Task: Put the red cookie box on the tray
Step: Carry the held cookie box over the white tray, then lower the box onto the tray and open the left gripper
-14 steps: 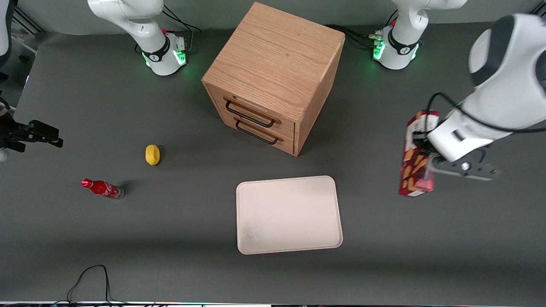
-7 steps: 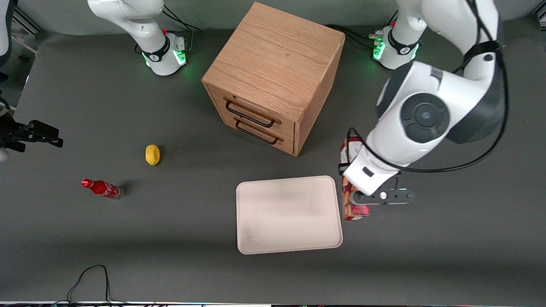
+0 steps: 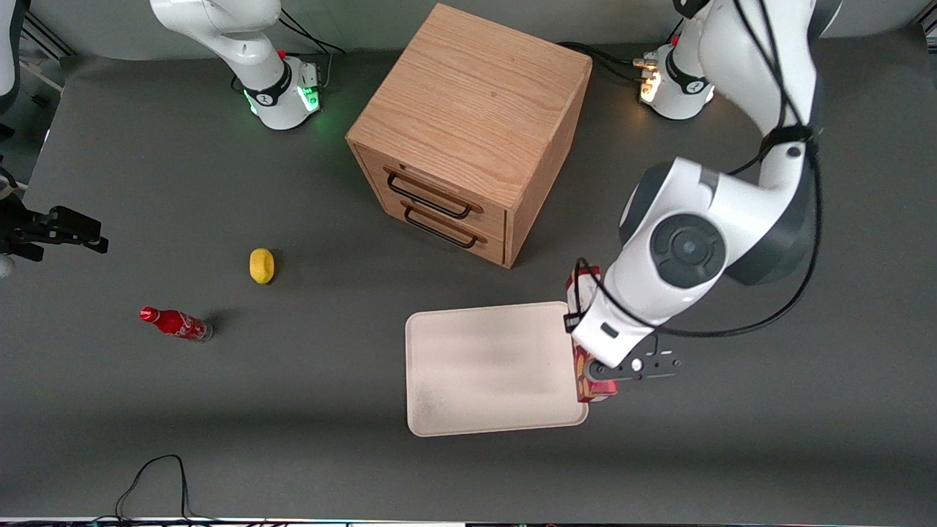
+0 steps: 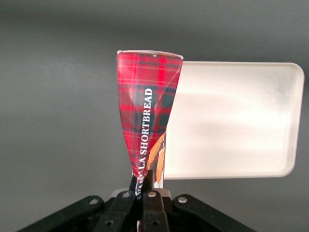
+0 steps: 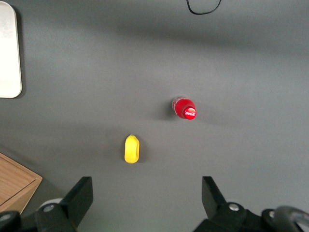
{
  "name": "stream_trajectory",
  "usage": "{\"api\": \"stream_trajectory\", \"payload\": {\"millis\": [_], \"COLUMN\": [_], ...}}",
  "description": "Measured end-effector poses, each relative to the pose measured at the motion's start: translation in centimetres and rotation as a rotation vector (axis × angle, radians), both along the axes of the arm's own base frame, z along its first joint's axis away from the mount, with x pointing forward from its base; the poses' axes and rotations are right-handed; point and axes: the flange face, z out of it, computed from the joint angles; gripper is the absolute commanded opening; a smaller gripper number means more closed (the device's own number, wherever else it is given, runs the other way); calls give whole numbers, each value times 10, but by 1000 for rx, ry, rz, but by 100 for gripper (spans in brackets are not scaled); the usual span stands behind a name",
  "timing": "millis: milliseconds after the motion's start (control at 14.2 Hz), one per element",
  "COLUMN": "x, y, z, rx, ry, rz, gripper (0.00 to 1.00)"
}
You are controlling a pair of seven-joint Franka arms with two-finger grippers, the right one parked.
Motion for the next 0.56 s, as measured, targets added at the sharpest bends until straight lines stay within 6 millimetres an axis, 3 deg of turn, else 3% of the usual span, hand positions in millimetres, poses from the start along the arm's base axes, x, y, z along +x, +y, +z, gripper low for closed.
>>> {"api": "stream_trajectory", "payload": {"millis": [212,565], "x": [8,13], "y": [-4,-8], "z": [-56,-118], "rx": [-4,2], "ry": [-4,15], "rz": [3,19], "gripper": [0,0]}}
